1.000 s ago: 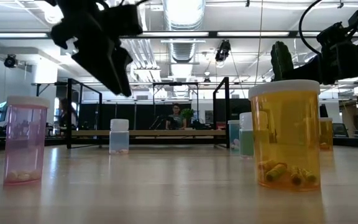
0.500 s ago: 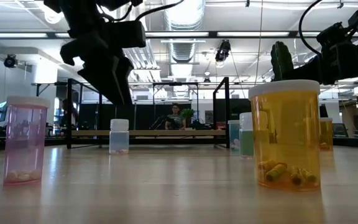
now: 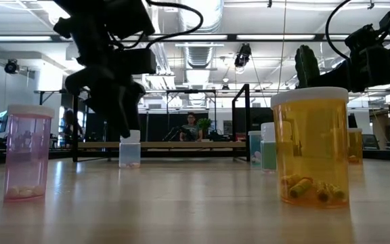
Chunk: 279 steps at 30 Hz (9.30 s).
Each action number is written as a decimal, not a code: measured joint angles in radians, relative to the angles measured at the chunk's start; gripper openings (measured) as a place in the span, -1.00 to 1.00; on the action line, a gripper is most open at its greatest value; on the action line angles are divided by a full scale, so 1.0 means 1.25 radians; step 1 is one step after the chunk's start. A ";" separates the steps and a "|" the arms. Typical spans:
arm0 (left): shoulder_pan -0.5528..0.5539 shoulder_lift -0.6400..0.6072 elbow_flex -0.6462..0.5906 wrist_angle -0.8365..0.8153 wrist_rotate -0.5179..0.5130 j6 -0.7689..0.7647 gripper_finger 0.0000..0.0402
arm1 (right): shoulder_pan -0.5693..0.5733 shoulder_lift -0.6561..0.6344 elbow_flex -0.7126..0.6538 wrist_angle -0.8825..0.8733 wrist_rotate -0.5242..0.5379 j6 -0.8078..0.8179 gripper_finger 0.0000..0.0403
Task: Pick and place medicine bottles onto shelf by color
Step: Put the top transparent pill bottle on the shelf, then put the top orange pill bottle on the shelf
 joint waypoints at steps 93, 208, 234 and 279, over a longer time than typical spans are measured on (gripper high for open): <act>0.665 0.024 0.133 -0.010 0.021 0.057 -0.34 | 0.000 0.012 0.000 0.382 0.013 -0.027 -0.96; 0.037 -0.598 -0.501 0.937 0.195 0.142 -0.97 | 0.175 0.645 0.450 -0.744 0.243 0.685 0.24; 0.037 -0.598 -0.501 0.938 0.165 0.145 -0.97 | 0.385 0.779 0.872 -0.719 0.211 0.502 0.03; 0.037 -0.598 -0.503 0.938 0.165 0.145 -0.97 | -0.068 1.748 1.874 -0.720 0.089 0.145 0.03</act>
